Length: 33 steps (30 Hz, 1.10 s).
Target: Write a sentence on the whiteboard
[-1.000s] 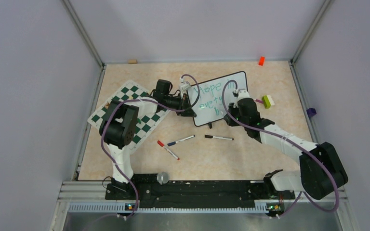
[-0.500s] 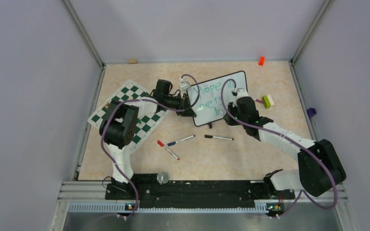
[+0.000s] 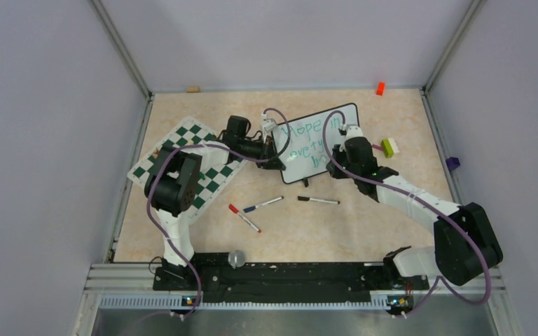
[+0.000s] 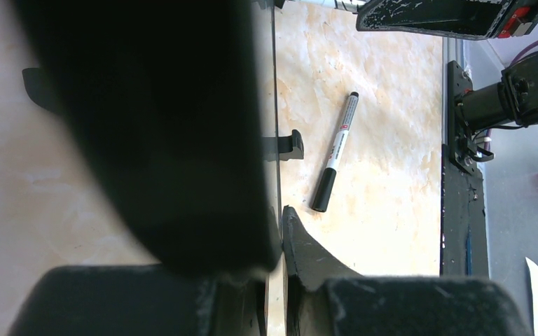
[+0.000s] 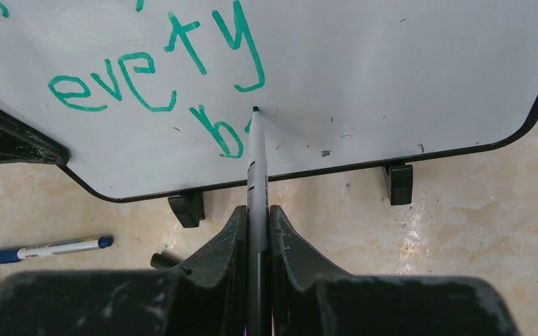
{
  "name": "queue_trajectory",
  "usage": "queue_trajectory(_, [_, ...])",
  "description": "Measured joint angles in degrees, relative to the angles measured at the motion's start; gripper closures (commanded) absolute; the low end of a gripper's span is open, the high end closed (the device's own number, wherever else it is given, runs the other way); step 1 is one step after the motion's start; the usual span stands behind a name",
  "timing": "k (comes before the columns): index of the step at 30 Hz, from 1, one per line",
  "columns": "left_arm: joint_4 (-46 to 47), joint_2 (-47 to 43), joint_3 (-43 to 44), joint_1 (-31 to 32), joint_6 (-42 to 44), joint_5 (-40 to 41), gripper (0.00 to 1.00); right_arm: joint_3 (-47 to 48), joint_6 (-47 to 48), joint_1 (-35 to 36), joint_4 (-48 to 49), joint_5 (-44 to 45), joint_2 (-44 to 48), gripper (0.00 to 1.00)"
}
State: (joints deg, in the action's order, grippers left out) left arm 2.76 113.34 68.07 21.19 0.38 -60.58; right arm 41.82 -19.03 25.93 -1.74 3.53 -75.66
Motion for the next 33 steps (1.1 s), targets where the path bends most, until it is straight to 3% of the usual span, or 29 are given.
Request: queue_trajectory(33, [-0.1,0.0,0.0,0.0,0.0,0.0,1.0,-0.9,0.0,-0.2,-0.9,-0.4,-0.2,1.0])
